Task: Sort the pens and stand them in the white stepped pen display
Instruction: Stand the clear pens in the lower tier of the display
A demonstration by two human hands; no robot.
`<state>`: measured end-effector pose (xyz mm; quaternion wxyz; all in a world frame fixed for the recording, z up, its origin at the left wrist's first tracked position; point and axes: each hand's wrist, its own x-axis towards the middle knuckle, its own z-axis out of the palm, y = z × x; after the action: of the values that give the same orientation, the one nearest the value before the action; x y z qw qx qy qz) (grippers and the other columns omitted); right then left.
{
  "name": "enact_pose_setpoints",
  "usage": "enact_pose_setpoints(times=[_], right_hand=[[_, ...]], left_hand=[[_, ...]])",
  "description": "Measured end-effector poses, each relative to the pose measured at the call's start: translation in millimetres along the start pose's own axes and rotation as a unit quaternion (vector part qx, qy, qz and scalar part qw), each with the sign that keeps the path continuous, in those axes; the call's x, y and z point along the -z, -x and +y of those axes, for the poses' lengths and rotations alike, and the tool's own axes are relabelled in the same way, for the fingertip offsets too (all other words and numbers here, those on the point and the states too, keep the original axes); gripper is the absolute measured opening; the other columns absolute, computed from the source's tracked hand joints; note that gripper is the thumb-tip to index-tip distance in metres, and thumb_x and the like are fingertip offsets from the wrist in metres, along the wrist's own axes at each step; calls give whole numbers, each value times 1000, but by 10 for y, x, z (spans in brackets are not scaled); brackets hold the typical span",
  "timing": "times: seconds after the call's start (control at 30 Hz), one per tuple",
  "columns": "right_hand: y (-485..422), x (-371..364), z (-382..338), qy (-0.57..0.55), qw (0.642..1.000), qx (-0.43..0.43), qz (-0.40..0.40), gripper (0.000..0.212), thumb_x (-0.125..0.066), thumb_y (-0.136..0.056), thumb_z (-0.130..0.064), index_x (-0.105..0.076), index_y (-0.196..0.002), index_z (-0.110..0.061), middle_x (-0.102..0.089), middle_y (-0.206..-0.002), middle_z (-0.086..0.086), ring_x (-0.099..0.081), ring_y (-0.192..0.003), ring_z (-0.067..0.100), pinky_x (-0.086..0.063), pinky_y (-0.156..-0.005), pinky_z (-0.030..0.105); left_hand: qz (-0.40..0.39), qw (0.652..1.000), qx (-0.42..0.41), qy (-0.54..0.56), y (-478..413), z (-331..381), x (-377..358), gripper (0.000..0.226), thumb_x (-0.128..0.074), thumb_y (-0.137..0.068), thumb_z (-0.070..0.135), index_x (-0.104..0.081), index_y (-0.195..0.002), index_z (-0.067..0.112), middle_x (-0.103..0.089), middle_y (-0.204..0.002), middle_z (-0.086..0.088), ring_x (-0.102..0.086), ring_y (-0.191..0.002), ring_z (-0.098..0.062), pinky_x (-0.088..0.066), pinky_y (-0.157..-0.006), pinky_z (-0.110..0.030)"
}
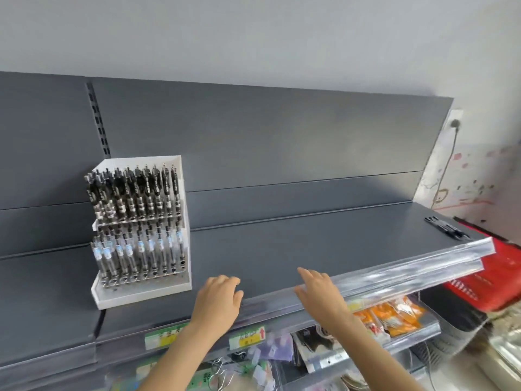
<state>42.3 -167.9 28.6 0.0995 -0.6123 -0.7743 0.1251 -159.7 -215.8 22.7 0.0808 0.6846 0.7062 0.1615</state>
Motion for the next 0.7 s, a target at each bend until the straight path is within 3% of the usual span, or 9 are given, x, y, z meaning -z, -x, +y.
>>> enact_pose_setpoints(times=[0.4, 0.7], right_hand=[[464, 668, 2015, -36, 993, -101, 39, 53, -40, -98, -33, -24, -147, -17, -34, -150, 2, -31, -137, 22, -30, -111, 34], [296, 934, 3205, -64, 974, -210, 56, 54, -44, -95, -34, -30, -145, -18, -38, -146, 3, -35, -134, 23, -34, -109, 38]], left_hand=[[-55, 994, -99, -4, -516, 1993, -690, 38, -35, -99, 30, -43, -135, 20, -47, -136, 3, -39, -126, -18, -35, -103, -29], [-91, 983, -159, 25, -1246, 3000, -1289, 39, -37, -99, 31, -42, -136, 21, -47, -136, 4, -39, -126, -16, -35, -102, -28]])
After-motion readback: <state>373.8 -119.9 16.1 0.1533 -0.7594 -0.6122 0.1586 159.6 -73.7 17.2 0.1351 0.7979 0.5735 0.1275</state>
